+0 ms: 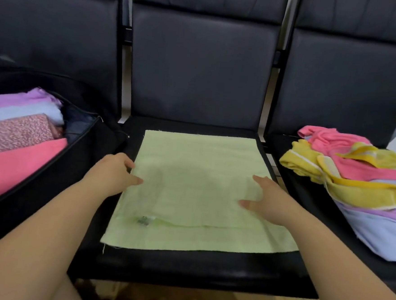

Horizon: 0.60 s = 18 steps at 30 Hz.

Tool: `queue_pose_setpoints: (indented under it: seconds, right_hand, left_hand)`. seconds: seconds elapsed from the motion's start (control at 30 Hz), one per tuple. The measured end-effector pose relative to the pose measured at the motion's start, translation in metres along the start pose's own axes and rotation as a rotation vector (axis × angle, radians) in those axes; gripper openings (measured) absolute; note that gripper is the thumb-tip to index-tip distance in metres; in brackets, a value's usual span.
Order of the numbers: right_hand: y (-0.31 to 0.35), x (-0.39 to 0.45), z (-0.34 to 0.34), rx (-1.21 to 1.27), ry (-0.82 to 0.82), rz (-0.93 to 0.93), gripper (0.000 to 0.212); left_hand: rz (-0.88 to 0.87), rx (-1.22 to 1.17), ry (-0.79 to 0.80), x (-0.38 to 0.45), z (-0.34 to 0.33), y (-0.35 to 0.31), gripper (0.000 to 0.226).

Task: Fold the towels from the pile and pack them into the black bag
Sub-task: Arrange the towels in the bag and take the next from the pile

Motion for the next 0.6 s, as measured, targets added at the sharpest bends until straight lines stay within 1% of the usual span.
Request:
queue_pose_setpoints:
  seconds: [0.03,0.07,0.1,0.17,0.23,0.3,0.4,0.43,0.5,0.6]
  right_hand:
    - [-0.006,-0.002,0.007,0.018,-0.033,-0.041,0.088]
    - [-0.012,-0.005,0.013,0.025,-0.053,-0.089,0.083]
    - [-0.018,-0.008,0.018,0.025,-0.063,-0.137,0.076]
    - [-0.028,-0.016,0.026,0.021,-0.053,-0.218,0.063]
    - [-0.036,-0.021,0.028,-0.004,-0.041,-0.272,0.066]
    - [-0.043,-0.024,0.027,0.010,-0.034,-0.303,0.062]
    - [-0.049,-0.027,0.022,0.095,-0.032,-0.305,0.042]
    - [-0.050,-0.028,0.021,0.101,-0.047,-0.298,0.035]
    - [-0.052,-0.029,0.021,0.076,-0.111,-0.265,0.024]
    - [-0.055,-0.031,0.022,0.091,-0.210,-0.231,0.022]
  left_hand:
    - [0.023,0.018,0.042,-0.004,0.001,0.003,0.030]
    - [0.039,0.055,0.102,-0.009,0.000,0.005,0.025]
    - [0.057,0.103,0.167,-0.014,-0.003,0.007,0.025]
    - [0.113,0.195,0.281,-0.021,-0.008,0.012,0.037]
    - [0.160,0.277,0.339,-0.026,-0.012,0.014,0.047]
    - [0.177,0.330,0.336,-0.029,-0.014,0.016,0.051]
    - [0.167,0.323,0.306,-0.035,-0.016,0.015,0.059]
    - [0.163,0.307,0.296,-0.037,-0.017,0.015,0.064]
    - [0.160,0.272,0.285,-0.040,-0.018,0.015,0.066]
    - [0.163,0.224,0.305,-0.045,-0.021,0.015,0.061]
Point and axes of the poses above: each hand's wrist, its own x-axis towards the middle knuckle, its own z-axis out of the back of the hand, y = z × x, the point moved 4 cm from there along x, towards the middle knuckle, and after that the axes turned 2 degrees about -y, right-handed, at the moved point
